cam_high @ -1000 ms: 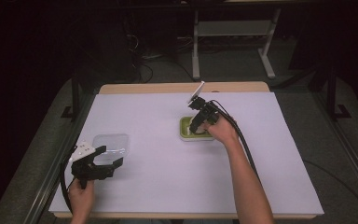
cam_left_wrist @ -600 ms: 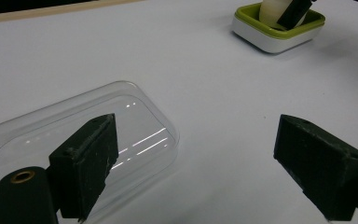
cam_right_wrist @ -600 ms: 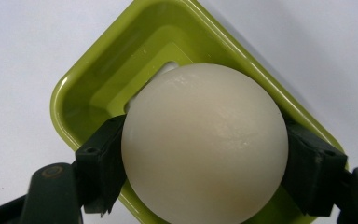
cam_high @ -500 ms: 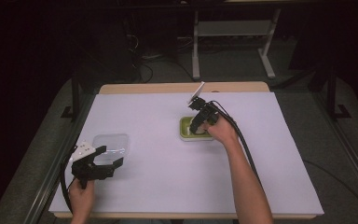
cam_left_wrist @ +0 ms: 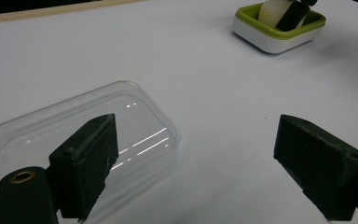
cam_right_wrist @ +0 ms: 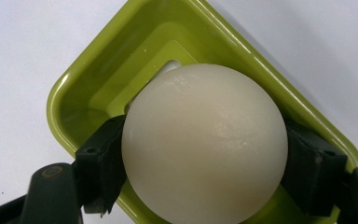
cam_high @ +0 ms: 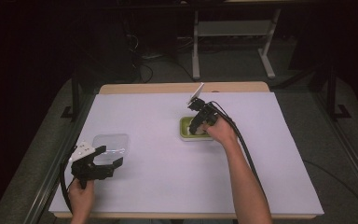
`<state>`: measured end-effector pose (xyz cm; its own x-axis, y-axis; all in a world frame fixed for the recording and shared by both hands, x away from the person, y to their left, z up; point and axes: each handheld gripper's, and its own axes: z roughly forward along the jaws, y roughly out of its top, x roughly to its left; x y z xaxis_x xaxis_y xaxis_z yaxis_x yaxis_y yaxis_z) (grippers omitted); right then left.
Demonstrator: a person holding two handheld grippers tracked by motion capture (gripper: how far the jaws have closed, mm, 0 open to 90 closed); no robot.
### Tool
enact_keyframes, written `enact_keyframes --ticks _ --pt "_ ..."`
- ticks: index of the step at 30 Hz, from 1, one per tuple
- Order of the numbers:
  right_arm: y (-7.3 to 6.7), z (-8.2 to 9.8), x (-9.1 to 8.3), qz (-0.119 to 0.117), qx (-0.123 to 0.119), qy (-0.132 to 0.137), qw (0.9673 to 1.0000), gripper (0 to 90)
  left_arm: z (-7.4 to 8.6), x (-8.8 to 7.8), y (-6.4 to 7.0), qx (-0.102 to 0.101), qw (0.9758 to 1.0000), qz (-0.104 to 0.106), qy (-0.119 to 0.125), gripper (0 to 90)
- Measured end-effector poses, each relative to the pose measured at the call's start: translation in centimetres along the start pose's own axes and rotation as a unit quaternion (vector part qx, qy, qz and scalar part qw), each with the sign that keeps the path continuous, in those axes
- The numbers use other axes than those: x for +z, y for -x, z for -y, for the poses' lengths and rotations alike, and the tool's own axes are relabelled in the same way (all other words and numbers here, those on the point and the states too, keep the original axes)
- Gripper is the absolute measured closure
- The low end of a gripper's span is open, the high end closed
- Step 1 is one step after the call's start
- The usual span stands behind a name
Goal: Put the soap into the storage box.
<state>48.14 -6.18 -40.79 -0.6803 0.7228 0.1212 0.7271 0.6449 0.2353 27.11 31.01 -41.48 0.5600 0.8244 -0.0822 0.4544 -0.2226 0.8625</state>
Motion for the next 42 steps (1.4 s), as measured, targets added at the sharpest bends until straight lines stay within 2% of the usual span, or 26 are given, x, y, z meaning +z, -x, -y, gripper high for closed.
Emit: enact_keyframes --ticks 18,28,30,32,33,37,40,42 --pt "-0.1 0.0 -0.4 0.002 0.004 -0.001 1.0 23.3 0.0 0.0 0.0 0.001 1.0 0.0 0.0 12.9" --pt "-0.2 0.1 -0.8 0.006 0.006 0.007 0.9999 23.1 0.0 0.0 0.0 0.001 1.0 0.001 0.0 12.9" --pt "-0.2 0.3 -1.3 0.004 0.01 0.018 0.9998 23.4 0.0 0.0 0.0 0.001 1.0 0.0 0.0 12.9" --pt "-0.1 0.3 -1.5 0.005 0.003 0.026 0.9997 24.0 0.0 0.1 0.1 0.0 1.0 0.001 0.001 12.9" --pt "-0.1 0.5 -2.1 0.0 0.004 0.038 0.9993 24.8 0.0 0.1 0.1 0.0 1.0 0.002 0.0 12.9" --pt "-0.2 0.9 -3.0 0.003 0.009 0.044 0.999 24.6 0.0 0.1 0.1 0.001 1.0 0.002 -0.001 12.9" --pt "-0.4 1.3 -3.8 0.003 0.002 0.049 0.9988 24.2 0.0 0.1 0.2 0.002 1.0 0.001 0.0 12.9" --pt "-0.4 1.8 -4.2 0.002 -0.002 0.063 0.998 24.6 0.0 0.2 0.2 0.001 1.0 0.001 0.0 12.9"
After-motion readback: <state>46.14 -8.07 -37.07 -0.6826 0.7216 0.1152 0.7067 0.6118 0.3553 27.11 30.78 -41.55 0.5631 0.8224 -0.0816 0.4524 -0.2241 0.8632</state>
